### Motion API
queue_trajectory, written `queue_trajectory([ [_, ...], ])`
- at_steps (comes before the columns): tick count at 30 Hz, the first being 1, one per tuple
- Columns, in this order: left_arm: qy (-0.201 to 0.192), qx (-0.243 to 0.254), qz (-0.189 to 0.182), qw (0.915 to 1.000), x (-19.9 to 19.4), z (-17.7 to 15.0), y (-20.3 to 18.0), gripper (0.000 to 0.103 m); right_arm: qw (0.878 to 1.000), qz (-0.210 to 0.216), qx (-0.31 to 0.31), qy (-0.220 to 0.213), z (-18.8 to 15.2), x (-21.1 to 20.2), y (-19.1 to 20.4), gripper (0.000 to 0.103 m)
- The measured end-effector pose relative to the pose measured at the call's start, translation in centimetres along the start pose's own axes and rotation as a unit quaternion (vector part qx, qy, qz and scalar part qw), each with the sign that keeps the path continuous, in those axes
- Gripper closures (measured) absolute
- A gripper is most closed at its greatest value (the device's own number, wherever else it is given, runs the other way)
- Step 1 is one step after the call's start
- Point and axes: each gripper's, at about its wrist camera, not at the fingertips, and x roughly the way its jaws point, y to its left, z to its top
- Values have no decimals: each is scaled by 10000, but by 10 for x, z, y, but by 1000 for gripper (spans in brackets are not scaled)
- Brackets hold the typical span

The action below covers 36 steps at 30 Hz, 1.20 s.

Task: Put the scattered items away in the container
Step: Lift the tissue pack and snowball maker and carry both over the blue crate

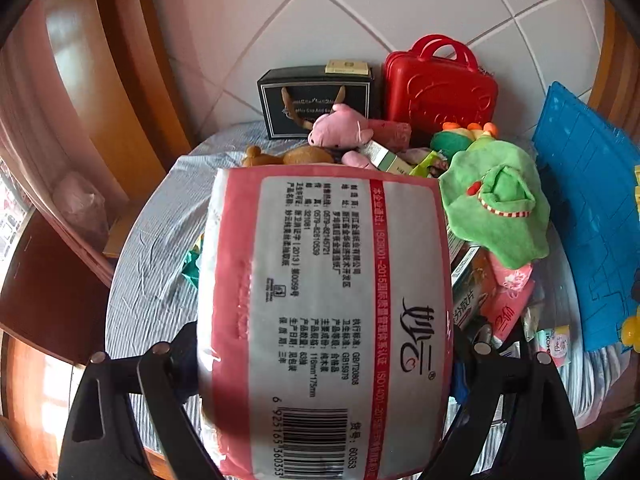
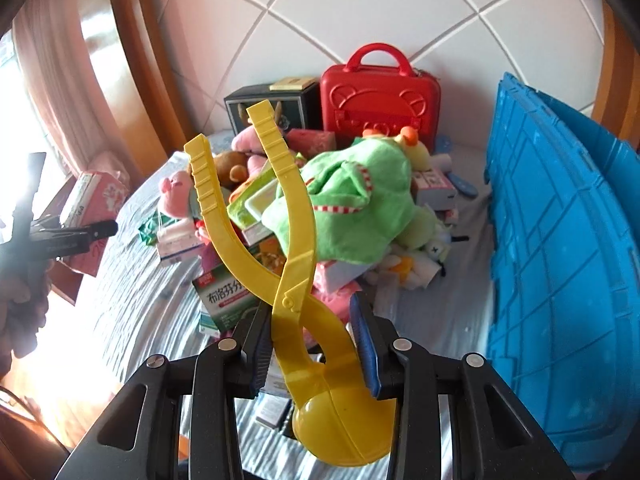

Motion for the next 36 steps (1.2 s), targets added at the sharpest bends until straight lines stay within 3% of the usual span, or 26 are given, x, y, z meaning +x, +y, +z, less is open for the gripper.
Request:
queue_trajectory([
  [20, -909, 276, -297, 9950, -94, 49, -83, 12, 9940, 221, 221, -1046, 32, -119, -43, 67],
  [29, -1170, 667, -680, 9885, -116, 69, -154, 12, 9890, 73, 398, -1422, 31, -166, -88, 67],
  [36, -1256, 1098, -1193, 9787, -131, 87, -230, 12, 9854, -167, 827, -1480, 17, -185, -144, 67],
])
